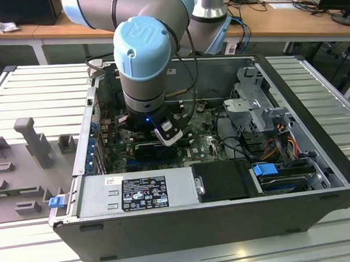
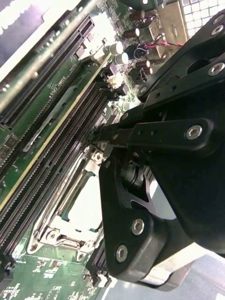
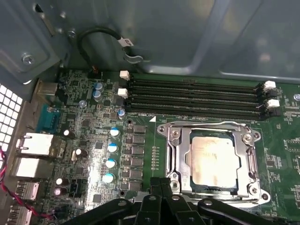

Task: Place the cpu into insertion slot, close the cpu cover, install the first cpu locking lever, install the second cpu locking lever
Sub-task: 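Install the second cpu locking lever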

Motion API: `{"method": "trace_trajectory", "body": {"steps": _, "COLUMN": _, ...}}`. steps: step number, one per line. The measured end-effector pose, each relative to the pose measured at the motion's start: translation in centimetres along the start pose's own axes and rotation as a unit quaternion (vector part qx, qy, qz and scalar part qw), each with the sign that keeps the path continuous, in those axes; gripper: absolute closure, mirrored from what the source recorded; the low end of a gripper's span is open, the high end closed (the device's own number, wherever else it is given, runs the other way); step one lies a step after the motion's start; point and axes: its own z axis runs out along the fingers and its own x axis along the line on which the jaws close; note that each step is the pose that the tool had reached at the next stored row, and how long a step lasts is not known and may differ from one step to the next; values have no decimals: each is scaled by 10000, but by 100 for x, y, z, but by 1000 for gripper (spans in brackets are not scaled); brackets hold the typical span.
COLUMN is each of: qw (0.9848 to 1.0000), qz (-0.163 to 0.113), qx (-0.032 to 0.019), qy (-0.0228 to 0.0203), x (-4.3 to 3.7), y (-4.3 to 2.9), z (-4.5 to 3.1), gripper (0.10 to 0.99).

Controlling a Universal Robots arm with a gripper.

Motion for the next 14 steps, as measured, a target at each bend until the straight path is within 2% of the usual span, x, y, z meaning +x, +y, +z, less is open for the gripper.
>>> {"method": "trace_trajectory", "body": {"steps": 2, "qw": 10000, "qz": 2, "qx": 5, "qy": 1, "x": 5, "y": 6, "z": -19, "gripper": 980}}
{"method": "trace_trajectory", "body": {"steps": 5, "qw": 10000, "qz": 2, "qx": 6, "qy": 2, "x": 4, "y": 49, "z": -130, "gripper": 980}}
{"method": "trace_trajectory", "body": {"steps": 9, "qw": 10000, "qz": 2, "qx": 20, "qy": 2, "x": 1, "y": 87, "z": -225, "gripper": 980}}
{"method": "trace_trajectory", "body": {"steps": 12, "qw": 10000, "qz": 1, "qx": 49, "qy": 4, "x": -2, "y": 119, "z": -309, "gripper": 980}}
{"method": "trace_trajectory", "body": {"steps": 14, "qw": 10000, "qz": 1, "qx": 52, "qy": 4, "x": -2, "y": 122, "z": -316, "gripper": 980}}
